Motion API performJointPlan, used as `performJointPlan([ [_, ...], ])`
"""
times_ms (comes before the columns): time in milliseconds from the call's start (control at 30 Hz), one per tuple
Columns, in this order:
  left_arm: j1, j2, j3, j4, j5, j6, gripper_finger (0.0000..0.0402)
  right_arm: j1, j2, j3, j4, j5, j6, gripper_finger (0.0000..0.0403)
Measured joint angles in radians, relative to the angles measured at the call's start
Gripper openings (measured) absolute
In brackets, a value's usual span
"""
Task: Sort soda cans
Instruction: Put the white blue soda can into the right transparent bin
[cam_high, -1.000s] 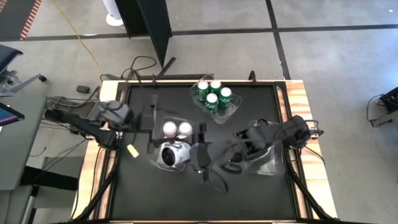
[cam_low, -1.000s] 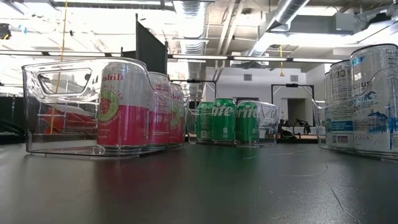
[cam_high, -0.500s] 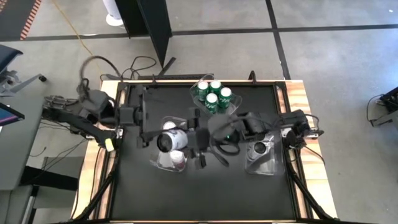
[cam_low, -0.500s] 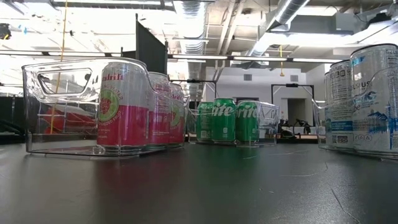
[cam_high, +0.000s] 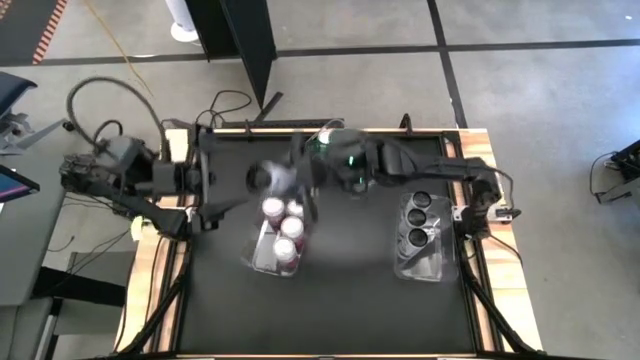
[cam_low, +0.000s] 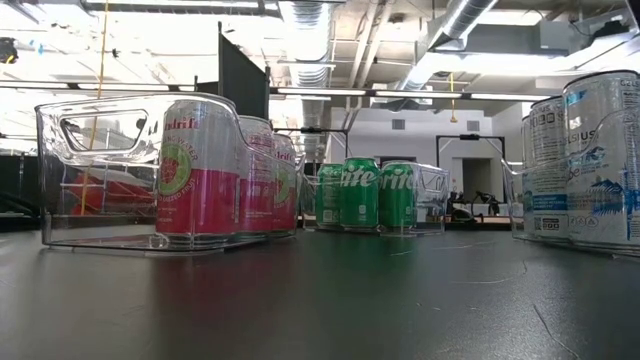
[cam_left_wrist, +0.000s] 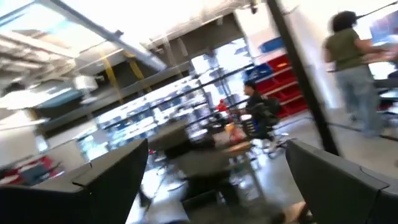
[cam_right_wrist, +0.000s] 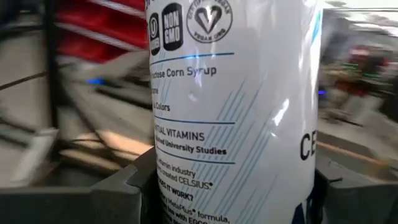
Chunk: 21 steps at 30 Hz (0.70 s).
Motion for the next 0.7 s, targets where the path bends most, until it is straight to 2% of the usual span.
performJointPlan([
  [133, 0.0, 0.001, -0.002, -0.012, -0.004, -0.002, 0.0377, -0.083, -0.172, -0.323, 0.223, -0.018, 0.05, 0.0247],
  [233, 0.003, 0.0, -0.002, -0.017, -0.012, -0.005, 0.0377, -0.113, -0.385, -0.618, 0.359, -0.026, 0.063, 0.0247],
  [300, 0.013, 0.012, -0.001, -0.026, -0.005, -0.005, 0.0377, -0.112, -0.539, -0.802, 0.444, 0.013, 0.069, 0.0247],
  [467, 0.076, 0.101, 0.0, -0.012, -0.014, -0.013, 0.0377, -0.026, -0.882, -1.156, 0.486, 0.253, 0.069, 0.0247],
  [700, 0.239, 0.315, 0.027, 0.063, -0.01, -0.105, 0.0377, 0.245, -1.235, -1.439, 0.481, 0.669, 0.038, 0.0247],
])
